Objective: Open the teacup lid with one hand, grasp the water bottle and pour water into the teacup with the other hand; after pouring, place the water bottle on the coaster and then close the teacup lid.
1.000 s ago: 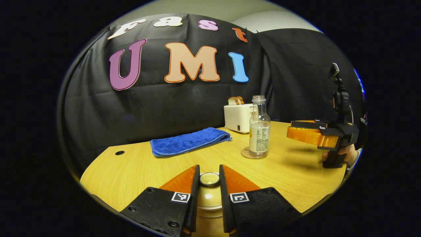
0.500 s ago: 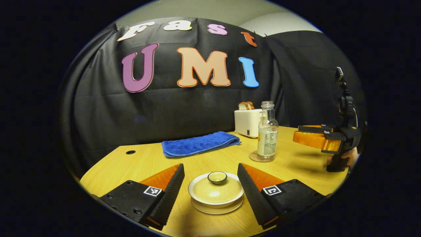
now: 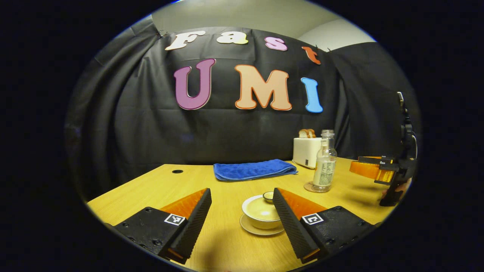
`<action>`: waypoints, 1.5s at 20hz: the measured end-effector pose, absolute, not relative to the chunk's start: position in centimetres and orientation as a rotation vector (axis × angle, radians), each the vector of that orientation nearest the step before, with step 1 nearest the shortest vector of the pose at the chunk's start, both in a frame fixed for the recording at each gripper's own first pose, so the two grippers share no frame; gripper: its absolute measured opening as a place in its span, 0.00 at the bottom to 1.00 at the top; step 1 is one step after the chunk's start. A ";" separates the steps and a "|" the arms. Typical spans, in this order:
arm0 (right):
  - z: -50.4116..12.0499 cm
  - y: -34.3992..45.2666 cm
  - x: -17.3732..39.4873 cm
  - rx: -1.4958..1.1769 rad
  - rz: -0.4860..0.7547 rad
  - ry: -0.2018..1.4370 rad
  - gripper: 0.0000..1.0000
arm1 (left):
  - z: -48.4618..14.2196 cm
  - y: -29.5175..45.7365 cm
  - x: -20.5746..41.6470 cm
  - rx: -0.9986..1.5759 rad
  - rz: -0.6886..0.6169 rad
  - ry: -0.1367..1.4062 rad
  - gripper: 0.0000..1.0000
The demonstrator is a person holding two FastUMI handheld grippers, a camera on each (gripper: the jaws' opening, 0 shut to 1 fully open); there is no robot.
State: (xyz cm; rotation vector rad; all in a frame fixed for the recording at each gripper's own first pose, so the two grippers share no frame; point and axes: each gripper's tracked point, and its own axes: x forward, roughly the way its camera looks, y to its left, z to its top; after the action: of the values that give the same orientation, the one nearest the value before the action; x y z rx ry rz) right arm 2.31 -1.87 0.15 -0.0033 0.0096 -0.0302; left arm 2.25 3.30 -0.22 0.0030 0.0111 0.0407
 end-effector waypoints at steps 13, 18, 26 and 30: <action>0.2 -4.1 1.9 -0.009 -0.147 0.004 0.85 | -0.3 7.6 1.4 0.008 0.283 0.006 0.96; 0.2 -4.1 1.9 -0.009 -0.148 0.003 0.88 | -0.3 7.5 1.5 0.008 0.276 0.005 0.96; 0.2 -4.1 1.8 -0.009 -0.143 0.003 0.88 | -0.4 7.4 1.5 0.007 0.269 0.005 0.96; 0.1 -4.0 1.9 -0.008 -0.138 0.004 0.88 | -0.4 7.4 1.6 0.006 0.266 0.005 0.96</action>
State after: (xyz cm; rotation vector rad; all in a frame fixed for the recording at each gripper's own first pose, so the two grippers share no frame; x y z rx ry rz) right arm 1.85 -3.96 0.12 -0.0081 0.0035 -0.1383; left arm 1.56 7.39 -0.40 0.0062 0.0045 0.2662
